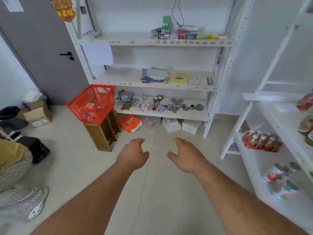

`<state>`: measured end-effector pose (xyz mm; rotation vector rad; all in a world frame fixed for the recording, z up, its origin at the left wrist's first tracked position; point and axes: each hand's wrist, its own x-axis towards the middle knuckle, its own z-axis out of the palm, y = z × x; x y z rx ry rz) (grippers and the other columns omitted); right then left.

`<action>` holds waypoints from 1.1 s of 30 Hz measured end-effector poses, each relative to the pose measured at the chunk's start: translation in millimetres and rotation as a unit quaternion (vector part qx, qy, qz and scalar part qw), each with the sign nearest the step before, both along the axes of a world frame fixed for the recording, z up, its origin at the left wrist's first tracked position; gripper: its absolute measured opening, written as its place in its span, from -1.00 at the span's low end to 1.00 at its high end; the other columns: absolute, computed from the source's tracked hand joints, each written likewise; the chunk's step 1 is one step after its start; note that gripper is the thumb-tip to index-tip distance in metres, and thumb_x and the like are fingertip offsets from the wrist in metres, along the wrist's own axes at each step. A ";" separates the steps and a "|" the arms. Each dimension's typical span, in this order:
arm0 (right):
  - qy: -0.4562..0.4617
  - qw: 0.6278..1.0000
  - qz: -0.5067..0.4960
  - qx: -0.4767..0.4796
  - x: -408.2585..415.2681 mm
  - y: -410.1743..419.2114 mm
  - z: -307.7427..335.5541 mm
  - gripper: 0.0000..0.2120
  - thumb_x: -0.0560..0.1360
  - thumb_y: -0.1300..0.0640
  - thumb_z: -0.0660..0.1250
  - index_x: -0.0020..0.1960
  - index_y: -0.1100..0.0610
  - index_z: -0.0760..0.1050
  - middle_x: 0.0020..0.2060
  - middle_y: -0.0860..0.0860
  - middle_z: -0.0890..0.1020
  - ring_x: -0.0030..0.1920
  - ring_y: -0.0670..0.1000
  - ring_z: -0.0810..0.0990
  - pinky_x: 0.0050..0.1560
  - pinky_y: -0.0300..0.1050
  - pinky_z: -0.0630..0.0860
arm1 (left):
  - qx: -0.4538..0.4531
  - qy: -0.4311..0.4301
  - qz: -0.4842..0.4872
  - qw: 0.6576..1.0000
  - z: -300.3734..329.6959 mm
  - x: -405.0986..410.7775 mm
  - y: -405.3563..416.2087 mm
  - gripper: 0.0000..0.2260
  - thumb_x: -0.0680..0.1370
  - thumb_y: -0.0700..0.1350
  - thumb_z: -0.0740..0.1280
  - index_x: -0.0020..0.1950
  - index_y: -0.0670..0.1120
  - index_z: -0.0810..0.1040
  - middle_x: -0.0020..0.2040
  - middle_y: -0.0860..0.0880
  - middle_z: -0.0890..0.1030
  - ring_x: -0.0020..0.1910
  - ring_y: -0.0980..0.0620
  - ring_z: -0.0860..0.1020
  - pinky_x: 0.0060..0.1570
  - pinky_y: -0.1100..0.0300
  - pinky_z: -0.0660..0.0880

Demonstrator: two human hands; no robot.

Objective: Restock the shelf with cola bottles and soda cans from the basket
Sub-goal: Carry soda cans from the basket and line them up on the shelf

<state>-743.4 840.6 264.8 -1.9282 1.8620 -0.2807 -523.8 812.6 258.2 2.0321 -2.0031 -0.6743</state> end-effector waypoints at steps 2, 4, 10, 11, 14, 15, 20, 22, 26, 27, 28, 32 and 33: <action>-0.001 1.000 0.015 0.003 27.2 -23.5 0.8 -0.29 0.65 -0.23 0.24 0.66 0.12 0.18 0.59 0.10 0.35 0.56 0.16 0.33 0.51 0.04 0.34 | 0.000 0.005 0.016 1.000 0.2 28.5 -16.4 -0.40 0.57 0.10 0.41 0.59 0.06 0.37 0.56 0.00 0.43 0.42 -0.09 0.50 0.34 -0.02 0.53; -0.007 1.000 0.029 0.007 51.3 -45.0 0.4 -0.29 0.65 -0.23 0.24 0.66 0.11 0.18 0.59 0.10 0.35 0.56 0.15 0.33 0.52 0.03 0.33 | 0.003 0.012 0.034 0.999 0.4 51.7 -30.6 -0.40 0.57 0.09 0.41 0.59 0.06 0.37 0.56 0.00 0.42 0.42 -0.09 0.51 0.33 -0.02 0.54; 0.001 0.997 0.072 0.029 98.7 -108.9 -8.7 -0.28 0.65 -0.25 0.23 0.67 0.08 0.15 0.60 0.08 0.34 0.56 0.14 0.33 0.52 0.03 0.33 | 0.019 0.037 0.075 0.996 -12.6 87.7 -79.1 -0.43 0.60 0.07 0.40 0.60 0.08 0.36 0.59 0.03 0.40 0.46 -0.06 0.48 0.33 0.03 0.53; 0.002 0.996 0.077 0.034 102.6 -121.2 -11.9 -0.28 0.65 -0.25 0.23 0.67 0.08 0.16 0.60 0.08 0.34 0.56 0.14 0.34 0.52 0.04 0.34 | 0.025 0.043 0.080 0.996 -15.9 89.0 -88.6 -0.44 0.61 0.07 0.40 0.60 0.08 0.36 0.59 0.04 0.40 0.45 -0.05 0.49 0.31 0.04 0.54; -0.003 0.995 0.090 0.042 109.4 -163.9 -22.6 -0.28 0.64 -0.26 0.24 0.66 0.08 0.17 0.59 0.08 0.36 0.55 0.14 0.35 0.51 0.04 0.35 | 0.037 0.048 0.091 0.994 -22.3 90.9 -122.4 -0.44 0.61 0.08 0.40 0.60 0.10 0.36 0.60 0.05 0.39 0.44 -0.04 0.50 0.29 0.02 0.57; -0.005 0.995 0.093 0.042 111.1 -180.3 -25.2 -0.28 0.64 -0.26 0.24 0.66 0.08 0.17 0.59 0.08 0.36 0.55 0.14 0.36 0.51 0.04 0.35 | 0.039 0.046 0.095 0.994 -22.6 91.6 -136.3 -0.44 0.62 0.08 0.40 0.60 0.10 0.35 0.59 0.04 0.39 0.43 -0.04 0.50 0.29 0.04 0.57; -0.022 0.994 0.107 0.028 118.8 -275.3 -27.9 -0.29 0.63 -0.27 0.25 0.64 0.08 0.20 0.57 0.10 0.38 0.52 0.15 0.39 0.46 0.07 0.41 | 0.024 0.025 0.107 0.994 -11.4 96.9 -220.7 -0.43 0.58 0.08 0.40 0.58 0.03 0.40 0.53 0.00 0.48 0.39 -0.05 0.54 0.29 0.06 0.55; -0.025 0.993 0.116 0.025 123.2 -311.5 -24.8 -0.29 0.62 -0.27 0.25 0.64 0.07 0.21 0.56 0.10 0.39 0.51 0.15 0.41 0.44 0.07 0.44 | 0.025 0.022 0.122 0.992 -3.1 98.6 -251.0 -0.42 0.59 0.07 0.39 0.60 0.02 0.39 0.55 0.00 0.45 0.40 -0.06 0.54 0.27 0.08 0.55; -0.023 0.989 0.142 0.019 139.7 -370.8 -17.9 -0.32 0.62 -0.25 0.27 0.60 0.08 0.25 0.52 0.12 0.44 0.48 0.17 0.44 0.40 0.09 0.47 | 0.033 0.029 0.151 0.988 7.1 108.5 -297.4 -0.46 0.62 0.06 0.39 0.59 0.03 0.39 0.52 0.00 0.47 0.33 -0.03 0.57 0.15 0.13 0.57; -0.023 0.989 0.148 0.019 145.8 -383.0 -17.4 -0.34 0.62 -0.24 0.28 0.59 0.07 0.26 0.51 0.12 0.45 0.47 0.18 0.45 0.38 0.09 0.48 | 0.037 0.035 0.156 0.986 6.8 112.9 -307.3 -0.47 0.62 0.06 0.40 0.58 0.03 0.40 0.50 0.01 0.48 0.31 -0.03 0.58 0.15 0.12 0.57; -0.024 0.988 0.154 0.019 152.2 -394.4 -18.2 -0.35 0.62 -0.24 0.28 0.58 0.06 0.27 0.50 0.12 0.46 0.45 0.18 0.47 0.36 0.10 0.49 | 0.043 0.041 0.162 0.985 5.6 118.2 -317.2 -0.47 0.62 0.05 0.40 0.58 0.04 0.40 0.50 0.01 0.49 0.28 -0.02 0.58 0.14 0.12 0.57; -0.018 0.985 0.169 0.026 184.9 -439.9 -26.1 -0.37 0.63 -0.22 0.28 0.58 0.07 0.27 0.50 0.12 0.46 0.44 0.18 0.49 0.35 0.10 0.51 | 0.076 0.067 0.185 0.978 -0.4 147.4 -359.0 -0.52 0.63 0.02 0.40 0.55 0.06 0.41 0.45 0.02 0.51 0.15 0.03 0.53 0.13 0.10 0.60; -0.015 0.985 0.171 0.027 195.0 -452.1 -27.9 -0.36 0.64 -0.22 0.28 0.59 0.08 0.27 0.51 0.12 0.45 0.46 0.18 0.47 0.37 0.10 0.49 | 0.077 0.068 0.184 0.978 -2.8 157.5 -370.6 -0.52 0.63 0.01 0.39 0.54 0.05 0.42 0.45 0.01 0.51 0.16 0.02 0.52 0.15 0.09 0.59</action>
